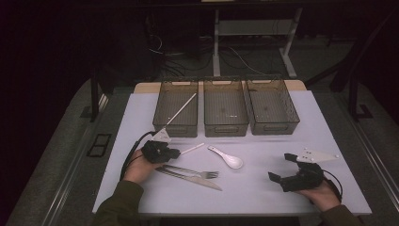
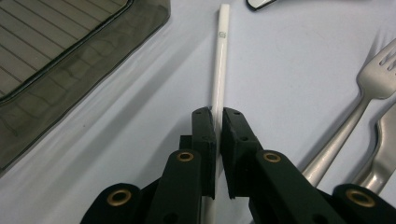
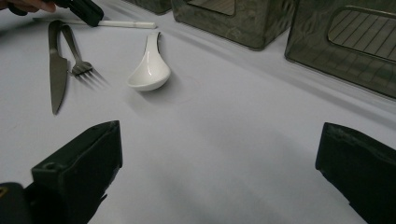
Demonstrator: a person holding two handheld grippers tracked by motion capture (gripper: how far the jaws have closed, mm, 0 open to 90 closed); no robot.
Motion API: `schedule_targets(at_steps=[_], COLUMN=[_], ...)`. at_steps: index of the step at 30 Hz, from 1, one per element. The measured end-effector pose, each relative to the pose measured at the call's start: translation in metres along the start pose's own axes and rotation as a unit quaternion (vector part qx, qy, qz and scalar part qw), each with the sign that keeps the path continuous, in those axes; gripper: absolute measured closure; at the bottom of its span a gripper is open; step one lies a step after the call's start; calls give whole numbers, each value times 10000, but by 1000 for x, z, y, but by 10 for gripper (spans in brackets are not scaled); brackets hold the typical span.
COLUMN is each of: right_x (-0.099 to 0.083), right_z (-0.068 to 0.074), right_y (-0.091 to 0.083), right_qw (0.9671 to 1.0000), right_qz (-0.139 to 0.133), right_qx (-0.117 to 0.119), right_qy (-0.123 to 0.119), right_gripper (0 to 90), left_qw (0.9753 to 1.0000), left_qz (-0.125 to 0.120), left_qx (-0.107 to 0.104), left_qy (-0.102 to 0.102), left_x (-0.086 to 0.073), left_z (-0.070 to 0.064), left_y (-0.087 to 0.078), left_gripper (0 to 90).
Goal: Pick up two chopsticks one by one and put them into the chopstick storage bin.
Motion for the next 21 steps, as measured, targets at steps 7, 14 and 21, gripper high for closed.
schedule_targets(at_steps=[7, 14, 21], right_x=[0, 0, 0], right_z=[0, 0, -1], right_y=[-1, -1, -1], right_qw=[10000, 10000, 10000], right_qz=[-16, -22, -21], right_qx=[9, 7, 5], right_qy=[11, 4, 4], right_gripper=[7, 7, 7], left_qw=[10000, 9999, 9998], left_qz=[22, -64, -129], left_qx=[53, 134, 127], left_qy=[23, 12, 14], left_x=[1, 3, 6], left_z=[-1, 1, -1], left_y=[0, -6, -12], left_gripper=[844, 844, 844])
Point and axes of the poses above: each handheld gripper's, and its own axes: y roughly forward along the jaws, x roughly out of its top, z roughly to its left, the point moved 3 cm from there along y, roughly forward along the jaws
